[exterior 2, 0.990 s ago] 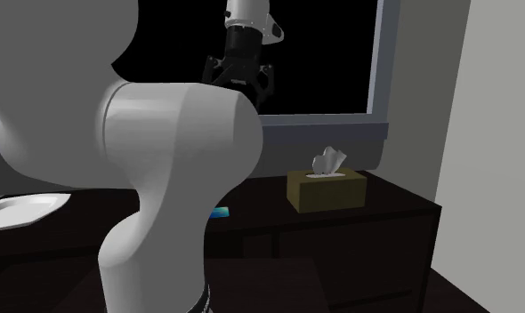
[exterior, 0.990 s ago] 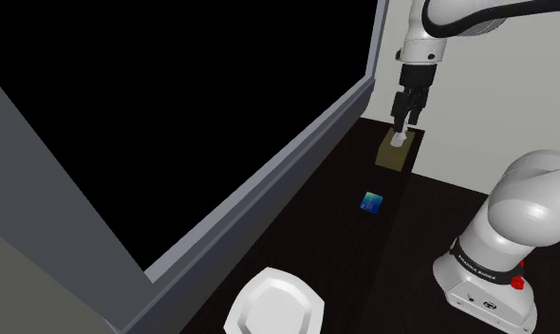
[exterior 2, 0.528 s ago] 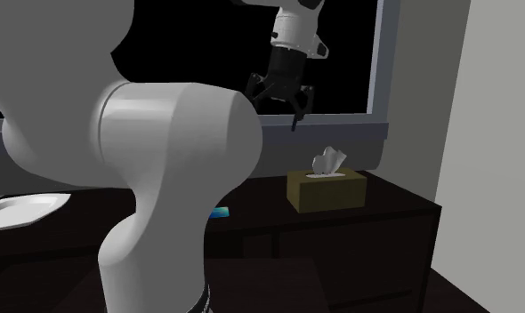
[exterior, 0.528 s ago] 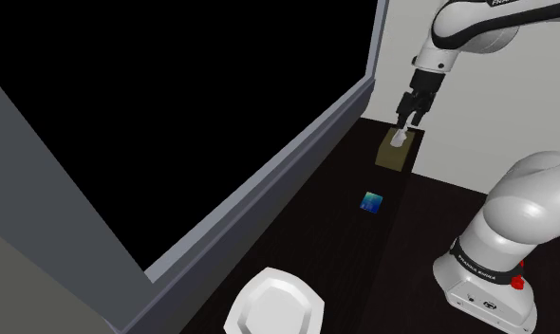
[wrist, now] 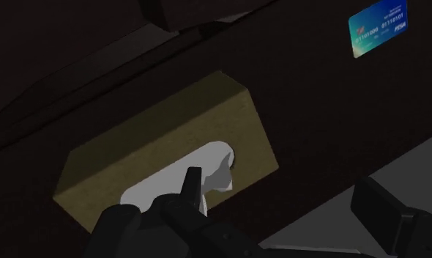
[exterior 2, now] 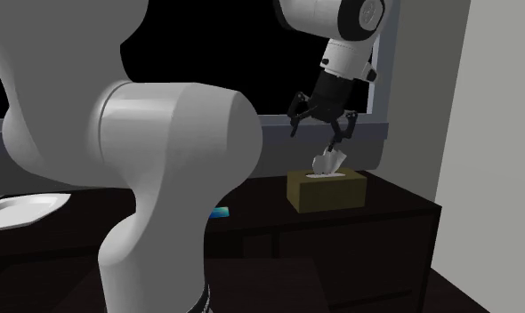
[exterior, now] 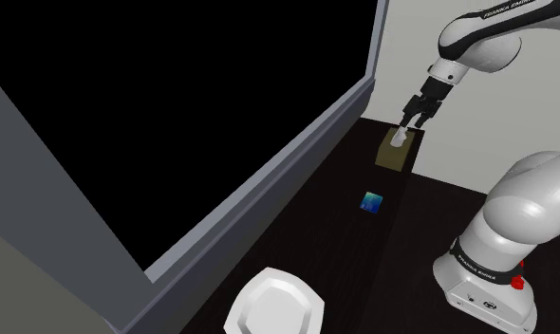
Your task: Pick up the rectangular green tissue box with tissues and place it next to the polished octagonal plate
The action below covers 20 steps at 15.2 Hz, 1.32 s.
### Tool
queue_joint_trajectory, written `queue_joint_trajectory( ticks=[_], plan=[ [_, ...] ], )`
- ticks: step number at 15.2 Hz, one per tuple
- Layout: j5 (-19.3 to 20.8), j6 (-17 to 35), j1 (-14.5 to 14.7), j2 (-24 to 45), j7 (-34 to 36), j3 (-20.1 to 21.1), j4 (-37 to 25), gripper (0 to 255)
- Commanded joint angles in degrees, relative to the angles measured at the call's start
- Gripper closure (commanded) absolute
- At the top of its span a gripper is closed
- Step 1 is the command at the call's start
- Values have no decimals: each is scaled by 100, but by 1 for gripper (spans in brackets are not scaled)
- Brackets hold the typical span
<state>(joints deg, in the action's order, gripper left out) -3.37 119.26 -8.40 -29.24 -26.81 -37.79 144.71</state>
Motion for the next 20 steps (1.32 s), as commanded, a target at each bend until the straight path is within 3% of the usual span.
queue_joint_trajectory(
  ticks=[1, 10, 17, 18, 20],
  plan=[
    [-327, 330, 144, 366, -388, -453, -115, 0],
    [-784, 1035, 480, 842, -757, -752, 154, 0],
    [-783, 1034, 479, 841, -757, -751, 154, 0],
    [-783, 1034, 479, 841, -757, -751, 154, 255],
    [-783, 1034, 479, 842, -757, -751, 154, 255]
  ],
)
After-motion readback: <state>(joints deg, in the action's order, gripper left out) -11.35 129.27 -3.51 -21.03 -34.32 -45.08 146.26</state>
